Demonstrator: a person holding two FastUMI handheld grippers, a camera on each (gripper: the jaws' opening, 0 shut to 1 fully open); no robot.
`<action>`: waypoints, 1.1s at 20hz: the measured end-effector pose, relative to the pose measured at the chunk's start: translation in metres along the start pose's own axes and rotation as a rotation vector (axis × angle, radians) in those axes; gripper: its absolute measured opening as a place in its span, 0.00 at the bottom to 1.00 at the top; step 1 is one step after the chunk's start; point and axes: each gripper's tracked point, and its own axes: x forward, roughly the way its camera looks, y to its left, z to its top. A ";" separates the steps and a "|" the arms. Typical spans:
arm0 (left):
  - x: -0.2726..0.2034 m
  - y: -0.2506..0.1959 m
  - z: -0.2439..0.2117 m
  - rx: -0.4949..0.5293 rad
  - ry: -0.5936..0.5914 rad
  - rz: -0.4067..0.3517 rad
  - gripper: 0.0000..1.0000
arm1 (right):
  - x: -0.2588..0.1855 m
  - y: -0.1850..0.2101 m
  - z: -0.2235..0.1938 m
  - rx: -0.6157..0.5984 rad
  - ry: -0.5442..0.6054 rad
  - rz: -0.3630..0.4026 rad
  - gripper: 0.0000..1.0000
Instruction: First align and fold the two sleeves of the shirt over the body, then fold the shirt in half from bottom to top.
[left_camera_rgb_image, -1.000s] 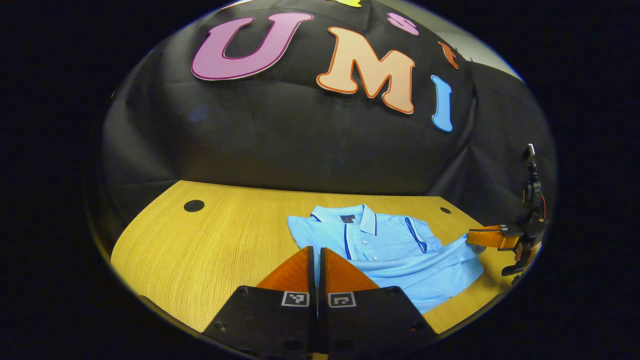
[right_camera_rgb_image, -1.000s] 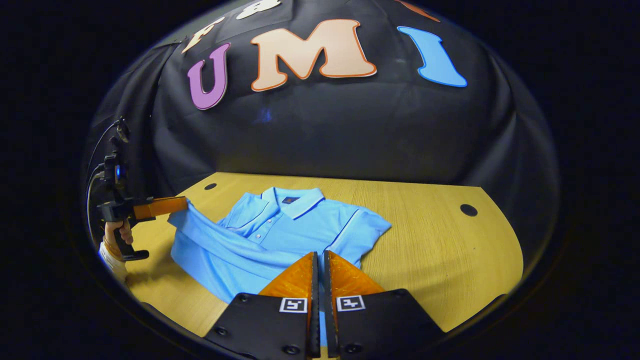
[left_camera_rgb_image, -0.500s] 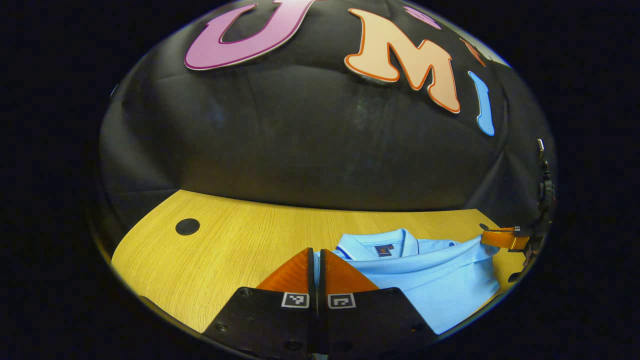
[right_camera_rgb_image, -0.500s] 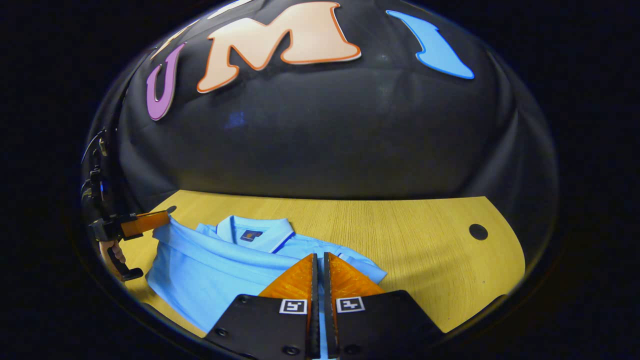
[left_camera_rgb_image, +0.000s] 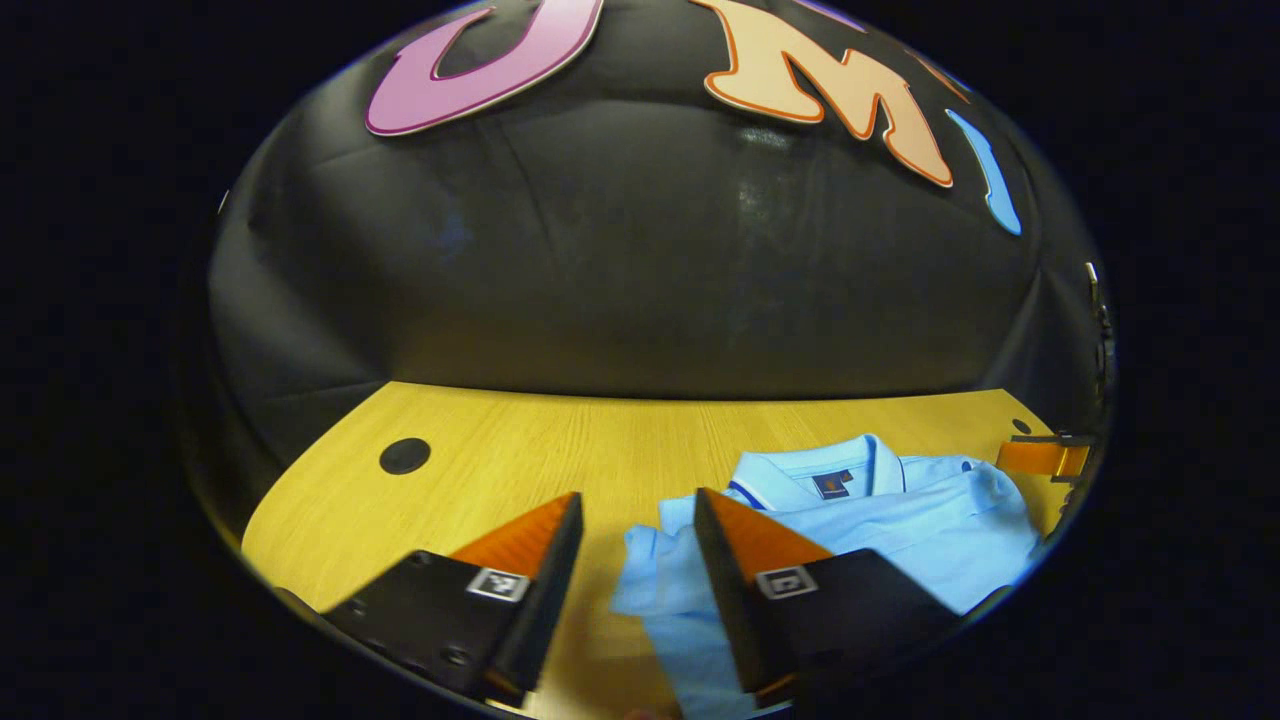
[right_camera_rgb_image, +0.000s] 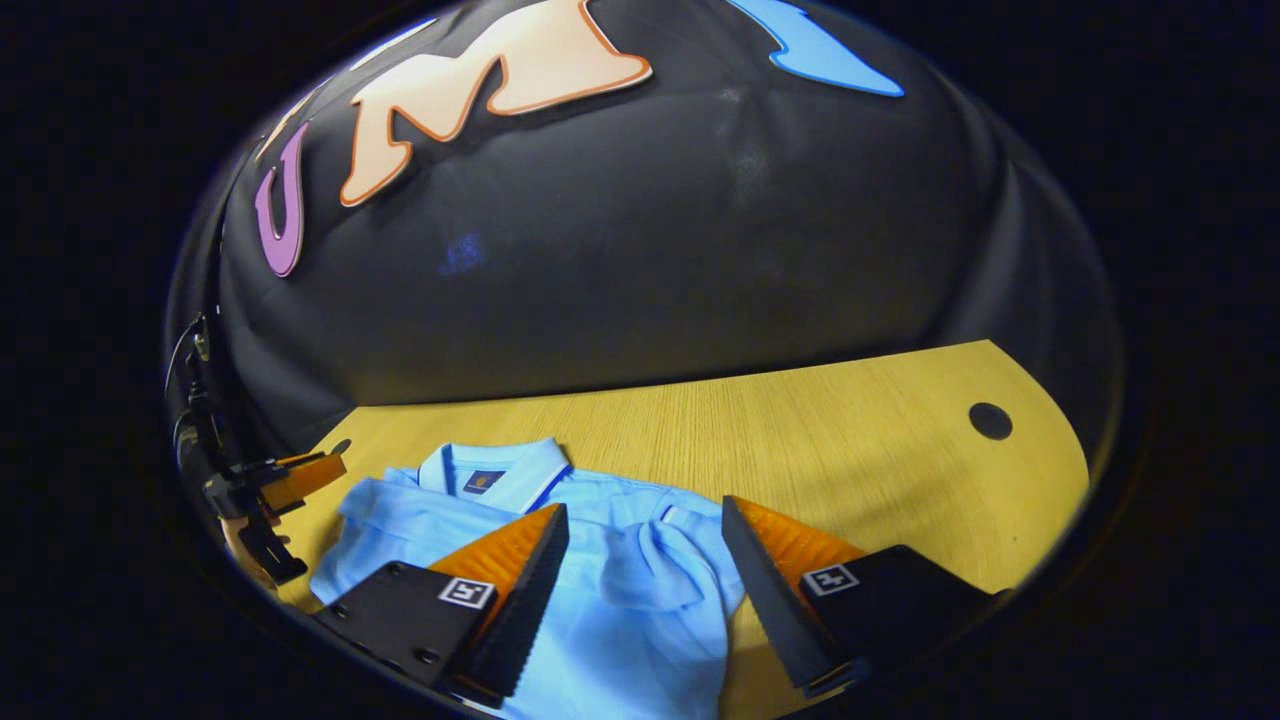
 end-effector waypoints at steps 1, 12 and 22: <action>-0.011 0.006 0.006 0.009 -0.015 0.017 0.97 | -0.012 0.002 0.002 0.000 -0.011 0.014 0.98; -0.161 -0.026 -0.005 -0.029 -0.123 -0.097 0.95 | -0.175 0.047 -0.036 -0.068 -0.154 0.168 0.98; -0.266 -0.064 -0.030 0.019 -0.241 -0.105 0.95 | -0.280 0.073 -0.083 -0.058 -0.274 0.260 0.98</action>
